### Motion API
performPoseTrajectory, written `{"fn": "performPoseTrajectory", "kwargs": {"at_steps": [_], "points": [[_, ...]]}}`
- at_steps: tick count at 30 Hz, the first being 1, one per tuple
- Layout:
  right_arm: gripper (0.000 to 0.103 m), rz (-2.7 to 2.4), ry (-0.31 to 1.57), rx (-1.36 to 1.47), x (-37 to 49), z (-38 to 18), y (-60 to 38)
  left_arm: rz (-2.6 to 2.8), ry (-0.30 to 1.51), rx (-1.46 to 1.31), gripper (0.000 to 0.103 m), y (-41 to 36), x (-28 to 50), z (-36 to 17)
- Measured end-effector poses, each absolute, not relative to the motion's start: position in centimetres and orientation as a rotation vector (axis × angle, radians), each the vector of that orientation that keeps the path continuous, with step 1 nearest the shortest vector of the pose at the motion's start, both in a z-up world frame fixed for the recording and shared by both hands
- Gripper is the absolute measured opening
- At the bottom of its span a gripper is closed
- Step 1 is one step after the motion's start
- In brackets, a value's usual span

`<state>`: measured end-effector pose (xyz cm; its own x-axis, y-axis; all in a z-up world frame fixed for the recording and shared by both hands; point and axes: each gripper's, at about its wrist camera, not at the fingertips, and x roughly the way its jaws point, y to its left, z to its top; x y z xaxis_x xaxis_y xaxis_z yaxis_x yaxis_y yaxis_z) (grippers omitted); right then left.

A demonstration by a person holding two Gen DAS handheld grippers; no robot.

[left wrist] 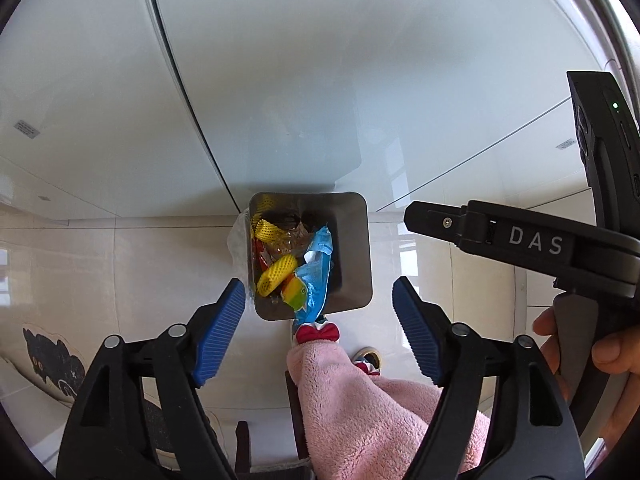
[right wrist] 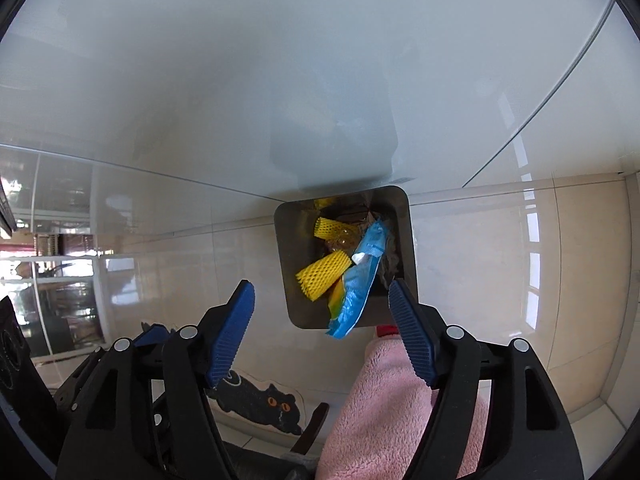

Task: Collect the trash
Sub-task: 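Open both tools to drop foam net and blue wrapper into the bin, then grasp crumpled foil with left tool while right tool grasps white tissue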

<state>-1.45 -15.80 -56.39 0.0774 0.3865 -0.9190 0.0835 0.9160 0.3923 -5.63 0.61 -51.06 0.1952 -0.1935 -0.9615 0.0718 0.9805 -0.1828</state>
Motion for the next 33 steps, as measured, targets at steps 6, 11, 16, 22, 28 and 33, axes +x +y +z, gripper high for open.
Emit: {"fn": "performPoseTrajectory", "kwargs": {"at_steps": [6, 11, 16, 22, 28, 33], "points": [[0.093, 0.239, 1.425, 0.336, -2.6, -49.9, -17.1, -0.18, 1.309, -0.118, 0.094, 0.1, -7.2, -44.9], [0.1, 0.258, 1.356, 0.276, -4.1, -43.6, -18.9, -0.174, 1.245, -0.095, 0.095, -0.4, -8.2, -39.3], [0.1, 0.29, 1.289, 0.295, -5.1, -37.7, -20.7, -0.126, 1.168, -0.095, 0.095, -0.5, -8.4, -34.2], [0.1, 0.318, 1.184, 0.292, -4.5, -32.1, -22.6, -0.086, 1.023, -0.118, 0.095, 0.7, -6.9, -28.5], [0.1, 0.316, 1.102, 0.342, -1.6, -28.1, -23.7, -0.079, 0.905, -0.072, 0.095, 1.3, -3.7, -24.0], [0.1, 0.293, 1.044, 0.352, 2.2, -25.5, -23.5, -0.081, 0.913, -0.009, 0.095, 1.7, 0.2, -22.1]]}}
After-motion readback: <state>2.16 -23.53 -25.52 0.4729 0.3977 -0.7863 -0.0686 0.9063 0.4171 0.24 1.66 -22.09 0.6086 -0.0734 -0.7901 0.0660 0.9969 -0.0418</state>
